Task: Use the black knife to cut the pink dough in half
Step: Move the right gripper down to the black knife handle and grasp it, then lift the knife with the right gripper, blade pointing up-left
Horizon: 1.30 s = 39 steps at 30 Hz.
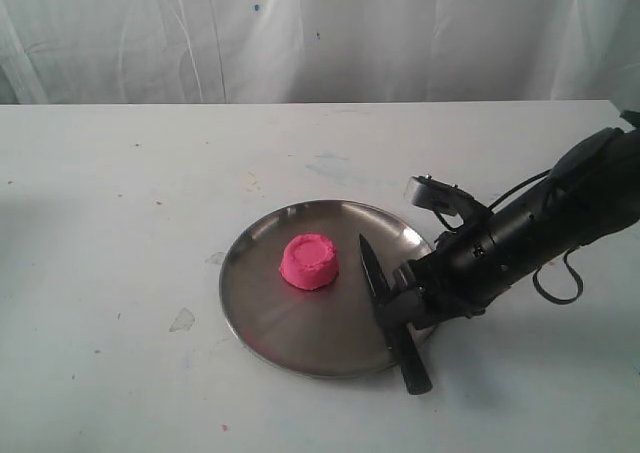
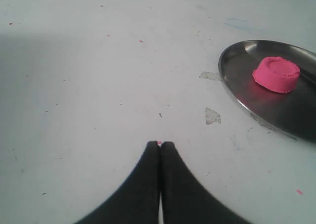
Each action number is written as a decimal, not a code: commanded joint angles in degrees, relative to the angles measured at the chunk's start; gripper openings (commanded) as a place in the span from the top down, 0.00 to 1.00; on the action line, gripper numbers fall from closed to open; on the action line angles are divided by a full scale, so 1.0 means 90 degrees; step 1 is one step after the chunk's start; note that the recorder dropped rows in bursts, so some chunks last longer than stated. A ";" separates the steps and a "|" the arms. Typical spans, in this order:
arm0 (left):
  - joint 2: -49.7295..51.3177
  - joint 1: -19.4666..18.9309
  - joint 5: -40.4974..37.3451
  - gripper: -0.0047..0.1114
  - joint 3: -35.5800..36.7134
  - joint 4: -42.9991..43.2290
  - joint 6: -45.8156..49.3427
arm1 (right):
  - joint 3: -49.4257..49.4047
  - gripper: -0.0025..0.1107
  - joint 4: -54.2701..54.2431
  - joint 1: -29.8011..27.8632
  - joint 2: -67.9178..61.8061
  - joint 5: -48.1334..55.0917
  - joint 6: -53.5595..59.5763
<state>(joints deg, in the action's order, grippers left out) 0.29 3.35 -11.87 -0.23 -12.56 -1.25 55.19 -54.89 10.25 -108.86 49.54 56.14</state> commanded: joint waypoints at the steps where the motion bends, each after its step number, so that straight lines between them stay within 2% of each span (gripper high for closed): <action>1: -0.0032 0.0003 -0.0019 0.96 0.0025 -0.0044 0.0001 | 0.0034 0.52 0.0073 0.0005 -0.0116 -0.0139 0.0054; 10: -0.0032 0.0003 -0.0019 0.96 0.0025 -0.0044 0.0001 | 0.0209 0.52 0.0289 0.0268 -0.0514 -0.0081 -0.0160; 13: -0.0032 0.0003 -0.0019 0.96 0.0025 -0.0044 0.0001 | 0.0262 0.58 0.0464 0.0268 -0.0675 -0.0051 -0.0592; 18: -0.0032 0.0003 -0.0019 0.96 0.0025 -0.0044 0.0001 | 0.0262 0.76 0.0450 0.0268 -0.0675 -0.0087 -0.0726; 24: -0.0032 0.0003 -0.0019 0.96 0.0025 -0.0044 0.0001 | 0.0359 0.85 0.0400 0.0257 -0.0675 -0.0098 -0.0889; 31: -0.0032 0.0003 -0.0019 0.96 0.0025 -0.0044 0.0001 | 0.0483 0.86 0.0323 0.0232 -0.0621 0.0015 -0.0889; 39: -0.0032 0.0003 -0.0019 0.96 0.0025 -0.0044 0.0001 | 0.0483 0.86 0.0323 -0.0071 -0.0180 -0.0168 -0.0954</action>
<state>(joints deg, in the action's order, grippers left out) 0.29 3.35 -11.87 -0.23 -12.56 -1.25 59.45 -52.20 10.85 -112.54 48.70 47.57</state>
